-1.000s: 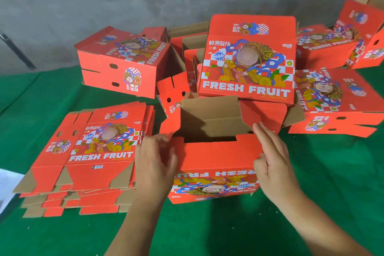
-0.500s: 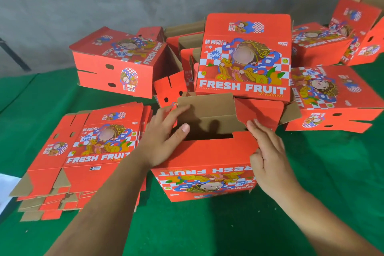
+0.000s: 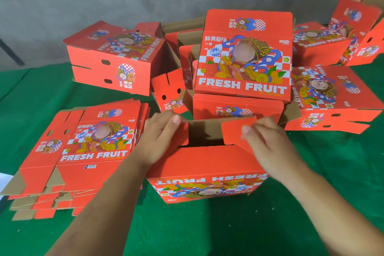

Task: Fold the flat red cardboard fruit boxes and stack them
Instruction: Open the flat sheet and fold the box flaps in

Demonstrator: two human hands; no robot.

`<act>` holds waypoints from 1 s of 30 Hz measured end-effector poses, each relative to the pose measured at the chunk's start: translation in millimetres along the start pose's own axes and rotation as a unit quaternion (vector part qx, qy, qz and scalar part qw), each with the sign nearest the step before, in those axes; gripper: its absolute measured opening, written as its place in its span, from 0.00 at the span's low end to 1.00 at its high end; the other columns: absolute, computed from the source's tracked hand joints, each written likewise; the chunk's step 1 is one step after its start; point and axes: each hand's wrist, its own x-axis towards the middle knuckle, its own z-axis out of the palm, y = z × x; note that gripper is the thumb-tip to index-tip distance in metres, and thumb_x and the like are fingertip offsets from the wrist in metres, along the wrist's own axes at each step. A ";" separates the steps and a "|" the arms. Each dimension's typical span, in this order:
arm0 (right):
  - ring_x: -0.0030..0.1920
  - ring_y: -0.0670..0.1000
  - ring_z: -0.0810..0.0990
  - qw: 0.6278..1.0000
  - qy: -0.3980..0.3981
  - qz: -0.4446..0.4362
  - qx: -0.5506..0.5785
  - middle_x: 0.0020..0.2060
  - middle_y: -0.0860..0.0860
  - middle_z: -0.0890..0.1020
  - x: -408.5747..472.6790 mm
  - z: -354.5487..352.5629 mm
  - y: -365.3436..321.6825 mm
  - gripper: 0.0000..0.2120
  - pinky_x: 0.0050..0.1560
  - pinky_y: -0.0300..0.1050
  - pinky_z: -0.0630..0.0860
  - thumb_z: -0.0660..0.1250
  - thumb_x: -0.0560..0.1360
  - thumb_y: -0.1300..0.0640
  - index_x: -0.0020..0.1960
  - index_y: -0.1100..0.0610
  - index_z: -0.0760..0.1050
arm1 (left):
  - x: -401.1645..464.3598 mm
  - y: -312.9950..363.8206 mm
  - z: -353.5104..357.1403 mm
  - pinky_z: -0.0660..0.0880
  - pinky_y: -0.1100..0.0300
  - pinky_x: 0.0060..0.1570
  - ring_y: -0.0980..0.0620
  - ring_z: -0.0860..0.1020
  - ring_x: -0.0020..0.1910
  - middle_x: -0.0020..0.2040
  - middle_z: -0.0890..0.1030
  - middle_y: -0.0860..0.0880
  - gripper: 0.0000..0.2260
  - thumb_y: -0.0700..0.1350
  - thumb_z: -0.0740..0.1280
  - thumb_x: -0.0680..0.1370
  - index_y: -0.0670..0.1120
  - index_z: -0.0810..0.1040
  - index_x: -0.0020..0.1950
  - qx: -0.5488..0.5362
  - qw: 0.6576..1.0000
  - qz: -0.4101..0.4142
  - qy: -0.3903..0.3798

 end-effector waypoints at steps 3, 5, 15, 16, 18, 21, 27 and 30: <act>0.74 0.55 0.65 0.995 -0.048 0.060 0.059 0.67 0.44 0.65 22.0 3.6 -14.5 0.33 0.73 0.53 0.63 0.53 0.73 0.23 0.70 0.41 0.68 | -4.5 -3.7 3.3 0.68 0.42 0.66 0.52 0.76 0.61 0.57 0.81 0.61 0.16 0.65 0.63 0.75 0.55 0.78 0.52 0.082 0.994 -0.030 -0.059; 0.77 0.56 0.60 0.989 -0.135 0.036 -0.045 0.75 0.42 0.57 27.4 10.9 -18.0 0.40 0.75 0.57 0.63 0.61 0.71 0.23 0.78 0.34 0.52 | -9.6 -5.4 4.0 0.66 0.44 0.69 0.53 0.73 0.66 0.63 0.77 0.63 0.27 0.74 0.65 0.71 0.60 0.72 0.63 0.144 0.982 -0.063 -0.104; 0.70 0.60 0.66 0.947 -0.119 0.040 -0.295 0.74 0.47 0.58 25.0 35.4 -14.3 0.47 0.58 0.60 0.76 0.61 0.67 0.20 0.77 0.38 0.49 | -11.1 -0.6 22.0 0.74 0.44 0.67 0.44 0.74 0.69 0.70 0.71 0.48 0.46 0.76 0.72 0.65 0.57 0.65 0.78 0.161 0.945 -0.276 -0.067; 0.71 0.60 0.66 0.954 -0.124 0.043 -0.269 0.74 0.46 0.58 22.7 33.3 -12.5 0.46 0.60 0.61 0.75 0.58 0.67 0.18 0.77 0.37 0.51 | -13.0 -2.5 20.9 0.75 0.50 0.64 0.48 0.76 0.67 0.68 0.74 0.50 0.41 0.73 0.72 0.69 0.55 0.69 0.76 0.105 0.956 -0.269 -0.045; 0.73 0.57 0.66 0.982 -0.110 0.071 -0.139 0.71 0.43 0.59 20.4 25.2 -14.1 0.42 0.66 0.58 0.71 0.55 0.68 0.19 0.76 0.37 0.58 | -16.2 -1.0 20.2 0.76 0.65 0.54 0.58 0.81 0.58 0.61 0.81 0.53 0.28 0.65 0.72 0.75 0.52 0.76 0.70 -0.061 0.963 -0.261 0.028; 0.70 0.53 0.71 0.964 -0.036 0.208 0.163 0.67 0.45 0.67 28.4 15.4 -26.4 0.33 0.65 0.49 0.66 0.62 0.71 0.28 0.71 0.42 0.70 | -18.0 -5.2 15.7 0.77 0.64 0.51 0.58 0.83 0.52 0.57 0.85 0.50 0.15 0.51 0.71 0.81 0.49 0.79 0.66 -0.263 0.894 -0.318 0.178; 0.24 0.46 0.79 0.878 -0.044 0.303 0.367 0.21 0.48 0.79 7.2 9.8 -16.7 0.12 0.30 0.37 0.75 0.61 0.84 0.58 0.44 0.57 0.77 | -47.8 -4.7 14.5 0.73 0.61 0.32 0.52 0.75 0.25 0.30 0.79 0.50 0.18 0.57 0.65 0.81 0.49 0.79 0.35 -0.391 0.739 -0.542 0.085; 0.16 0.42 0.73 0.878 -0.050 0.246 0.408 0.14 0.48 0.73 -13.5 -3.5 -17.9 0.28 0.22 0.32 0.69 0.53 0.86 0.68 0.30 0.56 0.77 | -56.1 3.3 10.5 0.64 0.58 0.30 0.52 0.68 0.24 0.26 0.71 0.51 0.16 0.53 0.64 0.74 0.51 0.74 0.27 -0.367 0.758 -0.535 0.064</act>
